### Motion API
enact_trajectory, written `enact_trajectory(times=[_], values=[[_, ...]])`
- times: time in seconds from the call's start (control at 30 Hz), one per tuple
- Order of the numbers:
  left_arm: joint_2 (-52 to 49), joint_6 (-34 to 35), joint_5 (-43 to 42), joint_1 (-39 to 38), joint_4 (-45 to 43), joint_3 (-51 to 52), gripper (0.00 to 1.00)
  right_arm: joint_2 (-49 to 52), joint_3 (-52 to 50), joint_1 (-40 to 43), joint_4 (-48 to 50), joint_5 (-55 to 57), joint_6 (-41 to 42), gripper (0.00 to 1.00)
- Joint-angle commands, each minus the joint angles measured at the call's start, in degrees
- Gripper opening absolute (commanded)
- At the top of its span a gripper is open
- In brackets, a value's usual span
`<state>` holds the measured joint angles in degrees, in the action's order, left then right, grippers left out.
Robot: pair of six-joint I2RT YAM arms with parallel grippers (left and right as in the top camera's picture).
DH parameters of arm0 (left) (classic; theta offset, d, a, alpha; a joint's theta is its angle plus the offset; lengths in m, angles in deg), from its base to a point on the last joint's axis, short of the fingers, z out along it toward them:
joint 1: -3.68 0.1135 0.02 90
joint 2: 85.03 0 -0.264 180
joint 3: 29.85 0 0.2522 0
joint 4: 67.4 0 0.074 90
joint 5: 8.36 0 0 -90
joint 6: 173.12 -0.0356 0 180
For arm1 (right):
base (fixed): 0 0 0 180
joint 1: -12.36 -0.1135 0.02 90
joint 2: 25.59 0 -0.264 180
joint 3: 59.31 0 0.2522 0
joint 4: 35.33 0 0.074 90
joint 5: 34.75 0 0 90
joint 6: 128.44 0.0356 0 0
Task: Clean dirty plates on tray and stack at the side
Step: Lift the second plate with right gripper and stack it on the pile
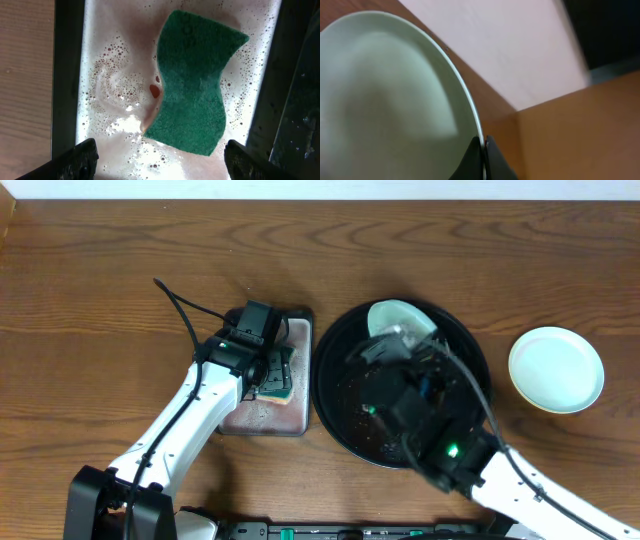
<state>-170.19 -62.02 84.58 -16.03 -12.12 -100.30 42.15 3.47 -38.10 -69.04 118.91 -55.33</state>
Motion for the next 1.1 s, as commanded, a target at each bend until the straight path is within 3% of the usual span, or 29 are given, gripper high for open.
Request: enact_trajectory(times=[0.0,0.17,0.3,0.47,0.7,1.07], values=[[-0.26,-0.28,0.04,0.13,0.02,0.33,0.82,-0.61,1.07,8.44,-3.85,-11.61,17.07,0.01],[-0.26,-0.28,0.04,0.13,0.02,0.33,0.82,0.07,1.03,25.2,-12.33,-26.49,36.48,0.01],[-0.26,-0.28,0.04,0.13,0.02,0.33,0.82,1.51,1.01,40.3,-15.45,-41.05,44.06,0.01],[-0.26,-0.28,0.04,0.13,0.0,0.33,0.82,3.91,1.01,57.33,-15.45,-60.26,44.57,0.01],[-0.26,-0.28,0.04,0.13,0.02,0.33,0.82,6.67,1.01,75.45,-15.43,-73.44,45.83,0.01],[-0.26,-0.28,0.04,0.13,0.02,0.33,0.82,12.61,0.92,90.9,-13.53,-76.13,50.71,0.01]])
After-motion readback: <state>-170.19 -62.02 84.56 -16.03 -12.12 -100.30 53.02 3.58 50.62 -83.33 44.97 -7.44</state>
